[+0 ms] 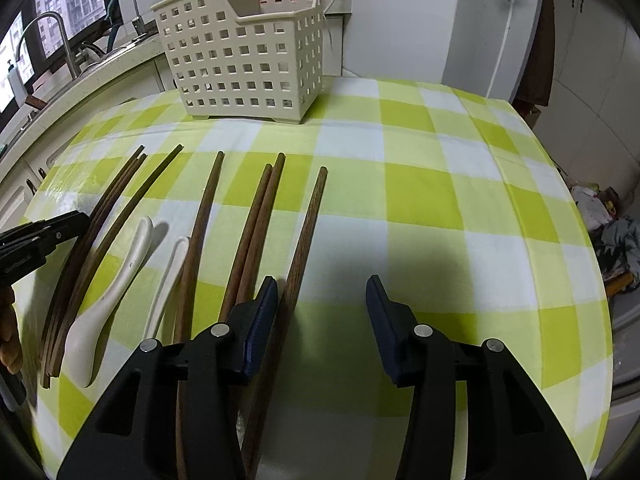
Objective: Organize utensils
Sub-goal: 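Close the left tool on one chopstick while the right tool closes on another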
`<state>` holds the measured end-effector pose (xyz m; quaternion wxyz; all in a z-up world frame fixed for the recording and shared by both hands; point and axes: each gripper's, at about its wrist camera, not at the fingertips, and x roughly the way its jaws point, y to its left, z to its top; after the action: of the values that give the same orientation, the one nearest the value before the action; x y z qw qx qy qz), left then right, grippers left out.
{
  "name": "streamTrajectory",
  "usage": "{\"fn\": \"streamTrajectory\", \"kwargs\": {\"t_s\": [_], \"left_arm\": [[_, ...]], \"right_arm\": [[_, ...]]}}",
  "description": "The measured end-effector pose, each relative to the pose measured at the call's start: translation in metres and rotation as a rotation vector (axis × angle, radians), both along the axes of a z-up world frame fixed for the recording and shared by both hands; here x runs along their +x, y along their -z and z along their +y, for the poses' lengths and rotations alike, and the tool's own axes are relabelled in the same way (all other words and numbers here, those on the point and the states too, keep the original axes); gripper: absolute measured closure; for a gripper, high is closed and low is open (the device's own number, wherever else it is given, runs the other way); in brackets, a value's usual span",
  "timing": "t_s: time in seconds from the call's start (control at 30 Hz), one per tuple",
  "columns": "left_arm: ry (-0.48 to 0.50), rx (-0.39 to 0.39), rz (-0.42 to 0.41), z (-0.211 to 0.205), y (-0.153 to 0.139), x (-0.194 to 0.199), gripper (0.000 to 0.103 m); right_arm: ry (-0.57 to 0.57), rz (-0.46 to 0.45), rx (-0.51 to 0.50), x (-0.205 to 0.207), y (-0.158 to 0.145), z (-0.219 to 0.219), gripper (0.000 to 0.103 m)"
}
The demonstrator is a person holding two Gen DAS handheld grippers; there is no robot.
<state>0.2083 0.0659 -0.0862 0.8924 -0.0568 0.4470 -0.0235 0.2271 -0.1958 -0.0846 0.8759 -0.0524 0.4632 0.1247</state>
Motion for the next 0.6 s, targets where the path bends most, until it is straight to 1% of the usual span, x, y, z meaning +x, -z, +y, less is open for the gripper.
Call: {"fn": "streamTrajectory", "kwargs": {"t_s": [0.1, 0.17, 0.27, 0.3, 0.37, 0.4, 0.43, 0.53, 0.6], "left_arm": [[0.001, 0.027, 0.019, -0.004, 0.000, 0.006, 0.082], [0.006, 0.066, 0.034, -0.008, -0.001, 0.011, 0.082], [0.007, 0.100, 0.047, -0.011, 0.000, 0.017, 0.082], [0.006, 0.107, 0.053, -0.012, 0.000, 0.018, 0.082], [0.004, 0.133, 0.058, -0.014, 0.000, 0.021, 0.085], [0.003, 0.149, 0.059, -0.015, 0.000, 0.023, 0.091], [0.001, 0.154, 0.060, -0.015, -0.001, 0.024, 0.095], [-0.010, 0.142, 0.061, -0.012, -0.002, 0.023, 0.097], [-0.021, 0.153, 0.042, -0.012, -0.006, 0.018, 0.097]], "right_arm": [[-0.003, -0.002, 0.004, 0.003, 0.000, 0.001, 0.062], [-0.004, -0.007, 0.003, 0.004, 0.000, 0.002, 0.064], [-0.014, -0.012, 0.009, 0.006, 0.001, 0.003, 0.069], [-0.016, -0.012, 0.011, 0.007, 0.000, 0.004, 0.073], [-0.018, -0.011, 0.016, 0.008, 0.000, 0.005, 0.080], [-0.021, -0.012, 0.018, 0.008, 0.000, 0.005, 0.089], [-0.021, -0.013, 0.019, 0.009, 0.000, 0.006, 0.093], [-0.023, -0.018, 0.021, 0.009, 0.000, 0.006, 0.096], [-0.021, -0.013, 0.033, 0.009, 0.000, 0.004, 0.096]]}}
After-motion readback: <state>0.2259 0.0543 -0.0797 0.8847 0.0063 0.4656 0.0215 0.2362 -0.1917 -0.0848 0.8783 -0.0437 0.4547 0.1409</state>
